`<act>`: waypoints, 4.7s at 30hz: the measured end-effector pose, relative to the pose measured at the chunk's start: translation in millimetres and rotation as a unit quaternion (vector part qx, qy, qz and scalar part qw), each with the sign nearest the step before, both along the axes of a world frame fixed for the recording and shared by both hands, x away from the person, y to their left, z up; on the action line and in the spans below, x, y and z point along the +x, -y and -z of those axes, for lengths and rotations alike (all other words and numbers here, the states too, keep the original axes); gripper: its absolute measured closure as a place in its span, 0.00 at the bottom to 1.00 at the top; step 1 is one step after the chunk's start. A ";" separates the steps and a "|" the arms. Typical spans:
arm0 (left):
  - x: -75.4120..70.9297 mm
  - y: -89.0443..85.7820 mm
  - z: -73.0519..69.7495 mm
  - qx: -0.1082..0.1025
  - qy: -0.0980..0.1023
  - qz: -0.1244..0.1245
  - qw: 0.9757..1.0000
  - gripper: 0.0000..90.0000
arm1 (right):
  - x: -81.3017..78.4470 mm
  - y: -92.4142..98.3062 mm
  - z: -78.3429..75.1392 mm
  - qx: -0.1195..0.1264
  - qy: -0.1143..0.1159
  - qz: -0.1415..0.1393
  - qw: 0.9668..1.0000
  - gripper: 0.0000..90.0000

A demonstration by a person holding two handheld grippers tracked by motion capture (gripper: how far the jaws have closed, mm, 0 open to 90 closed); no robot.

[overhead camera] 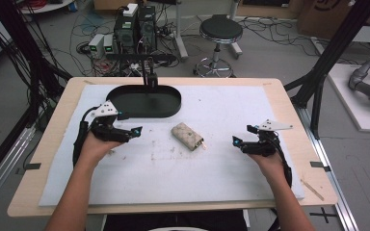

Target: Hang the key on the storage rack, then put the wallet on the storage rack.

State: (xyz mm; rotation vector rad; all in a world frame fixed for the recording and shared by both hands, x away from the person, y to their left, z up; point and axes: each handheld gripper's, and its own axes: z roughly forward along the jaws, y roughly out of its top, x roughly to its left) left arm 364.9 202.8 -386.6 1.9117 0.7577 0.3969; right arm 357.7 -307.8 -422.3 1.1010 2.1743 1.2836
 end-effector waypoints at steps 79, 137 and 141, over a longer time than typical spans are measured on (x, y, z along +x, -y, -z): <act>-69.8 -74.7 33.6 -0.001 -0.002 -0.084 0.996 0.19 | 31.7 -140.2 26.6 -0.055 -0.069 -0.109 0.990 0.19; -63.9 -67.8 23.7 -0.028 0.007 -0.061 0.998 0.19 | 114.5 -196.8 -54.1 -0.072 -0.022 -0.184 0.980 0.40; -66.2 -68.5 23.6 -0.029 0.007 -0.064 0.998 0.19 | 125.2 -210.5 -55.0 -0.078 -0.024 -0.189 0.979 0.40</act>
